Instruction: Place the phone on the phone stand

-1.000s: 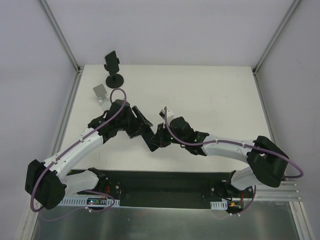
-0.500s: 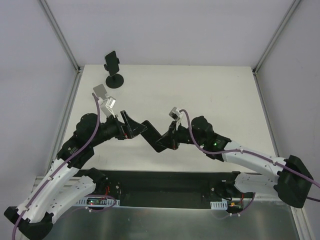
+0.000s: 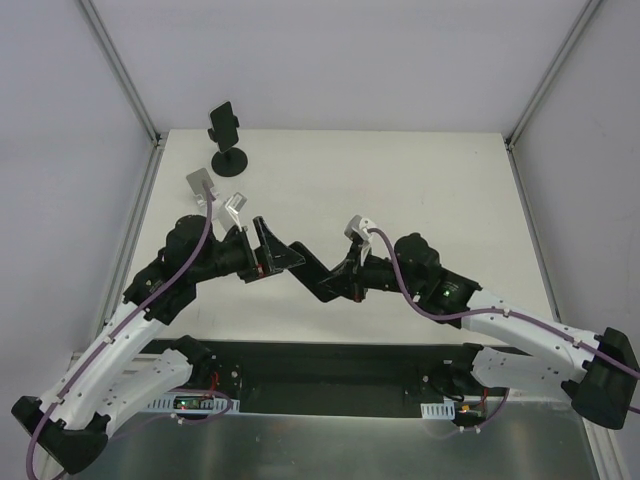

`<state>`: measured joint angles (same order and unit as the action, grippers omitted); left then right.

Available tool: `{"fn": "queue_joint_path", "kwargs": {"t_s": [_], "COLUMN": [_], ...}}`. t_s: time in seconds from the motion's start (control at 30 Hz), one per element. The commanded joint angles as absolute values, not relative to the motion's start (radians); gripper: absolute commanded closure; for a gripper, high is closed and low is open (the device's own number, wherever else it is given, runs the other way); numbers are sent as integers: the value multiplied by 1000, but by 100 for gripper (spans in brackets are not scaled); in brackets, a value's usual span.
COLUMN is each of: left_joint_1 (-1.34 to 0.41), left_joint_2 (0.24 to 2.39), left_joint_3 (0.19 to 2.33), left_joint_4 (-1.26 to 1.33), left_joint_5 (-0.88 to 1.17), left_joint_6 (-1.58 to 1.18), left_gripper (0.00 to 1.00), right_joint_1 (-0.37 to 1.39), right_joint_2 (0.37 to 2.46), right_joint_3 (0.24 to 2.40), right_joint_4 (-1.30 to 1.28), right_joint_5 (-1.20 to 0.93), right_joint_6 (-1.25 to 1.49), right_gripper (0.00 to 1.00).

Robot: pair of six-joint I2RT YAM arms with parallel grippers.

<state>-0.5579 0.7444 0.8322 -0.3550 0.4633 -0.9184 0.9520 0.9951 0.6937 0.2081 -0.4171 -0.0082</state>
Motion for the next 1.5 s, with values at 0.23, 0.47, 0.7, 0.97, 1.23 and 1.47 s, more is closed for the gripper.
{"fn": "queue_joint_path", "kwargs": {"t_s": [0.23, 0.47, 0.7, 0.97, 1.23, 1.47], "left_joint_1": [-627, -652, -693, -718, -729, -732], "left_joint_2": [747, 736, 759, 799, 816, 822], "left_joint_3": [885, 908, 937, 960, 966, 989], "left_joint_4": [-347, -368, -367, -348, -344, -357], "left_joint_5": [270, 164, 43, 6, -18, -101], "left_joint_6": [-1040, -996, -963, -931, -923, -853], "left_gripper": [5, 5, 11, 12, 32, 100], "right_joint_1": [1098, 1126, 1155, 1164, 1167, 1167], "right_joint_2": [1071, 1066, 1089, 1109, 1121, 1125], "right_joint_3": [848, 894, 917, 931, 937, 945], "right_joint_4": [250, 166, 164, 166, 166, 134], "right_joint_5": [-85, -6, 57, 49, 49, 66], "right_joint_6": [-3, -6, -8, -5, -3, 28], "right_gripper": [100, 100, 99, 100, 100, 29]}}
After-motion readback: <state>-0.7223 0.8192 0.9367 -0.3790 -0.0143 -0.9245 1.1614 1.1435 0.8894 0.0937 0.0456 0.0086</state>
